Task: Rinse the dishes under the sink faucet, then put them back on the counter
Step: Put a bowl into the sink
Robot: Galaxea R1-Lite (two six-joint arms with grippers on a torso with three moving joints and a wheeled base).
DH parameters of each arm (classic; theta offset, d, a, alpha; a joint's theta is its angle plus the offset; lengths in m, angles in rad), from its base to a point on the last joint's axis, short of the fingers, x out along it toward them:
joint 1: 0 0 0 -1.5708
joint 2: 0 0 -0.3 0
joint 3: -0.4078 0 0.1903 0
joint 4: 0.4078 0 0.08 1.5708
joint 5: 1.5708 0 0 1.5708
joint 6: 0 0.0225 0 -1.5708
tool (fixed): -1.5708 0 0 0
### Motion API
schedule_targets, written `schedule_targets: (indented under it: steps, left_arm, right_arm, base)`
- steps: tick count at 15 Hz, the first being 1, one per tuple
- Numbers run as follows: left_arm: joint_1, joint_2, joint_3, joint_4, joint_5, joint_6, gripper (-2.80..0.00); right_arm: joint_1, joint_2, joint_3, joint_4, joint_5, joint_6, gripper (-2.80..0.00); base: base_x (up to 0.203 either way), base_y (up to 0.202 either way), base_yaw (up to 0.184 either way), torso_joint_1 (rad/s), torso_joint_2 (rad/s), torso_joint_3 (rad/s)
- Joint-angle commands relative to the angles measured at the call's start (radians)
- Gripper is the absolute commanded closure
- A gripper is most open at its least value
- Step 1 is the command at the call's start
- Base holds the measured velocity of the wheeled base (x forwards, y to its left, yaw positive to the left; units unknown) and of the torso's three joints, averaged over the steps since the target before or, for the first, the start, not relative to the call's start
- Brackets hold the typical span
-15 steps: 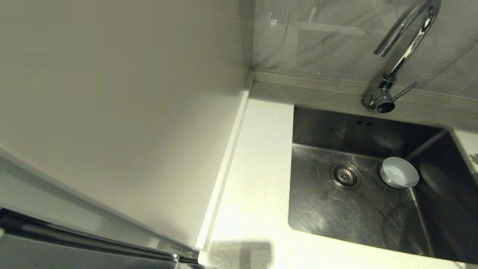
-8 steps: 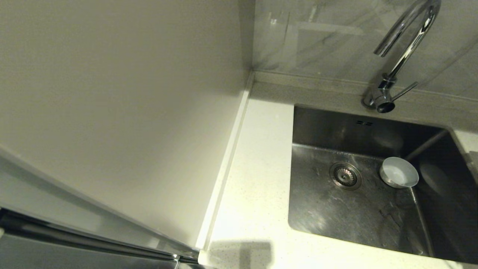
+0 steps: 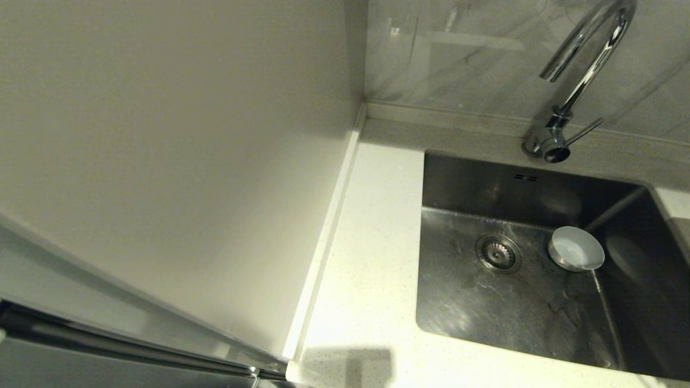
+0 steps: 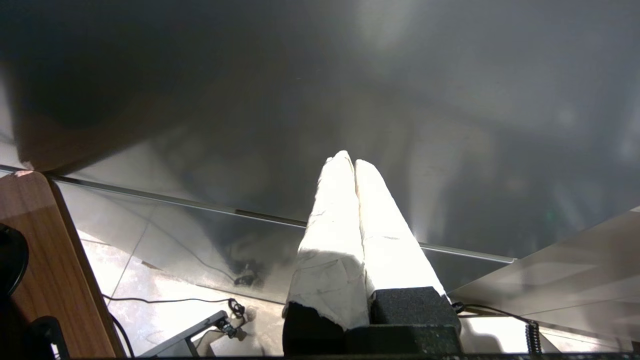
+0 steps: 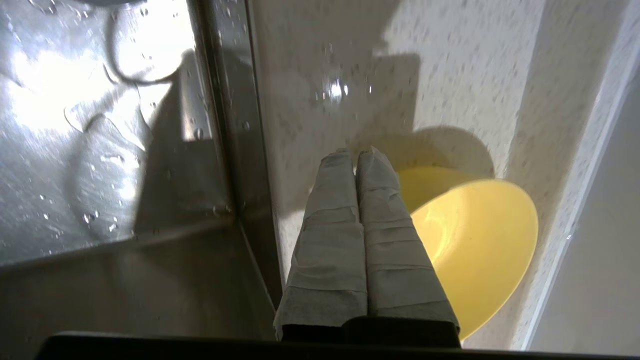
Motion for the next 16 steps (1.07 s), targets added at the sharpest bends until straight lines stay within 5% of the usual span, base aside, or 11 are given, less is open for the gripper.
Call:
schedule_targets:
  steps: [1,5,6,11,16]
  left_arm:
    - [0.0,0.0,0.003,0.0,0.0,0.0,0.0]
    - [0.0,0.0,0.003,0.0,0.0,0.0,0.0]
    - [0.0,0.0,0.003,0.0,0.0,0.0,0.0]
    - [0.0,0.0,0.003,0.0,0.0,0.0,0.0]
    - [0.0,0.0,0.003,0.0,0.0,0.0,0.0]
  right_arm:
    - [0.009,-0.004,-0.01,-0.045,0.001,-0.003,0.0]
    - [0.025,-0.078,0.0,-0.17,0.003,-0.005,0.0]
    - [0.025,-0.094,0.022,-0.171,-0.003,-0.006,-2.8]
    - [0.006,-0.14,0.055,-0.12,-0.082,0.03,-2.8]
    - [0.0,-0.182,-0.023,0.368,-0.128,0.15,-2.8]
  base:
    - [0.0,0.0,0.0,0.0,0.0,0.0]
    - [0.0,0.0,0.0,0.0,0.0,0.0]
    - [0.0,0.0,0.0,0.0,0.0,0.0]
    - [0.0,0.0,0.0,0.0,0.0,0.0]
    - [0.0,0.0,0.0,0.0,0.0,0.0]
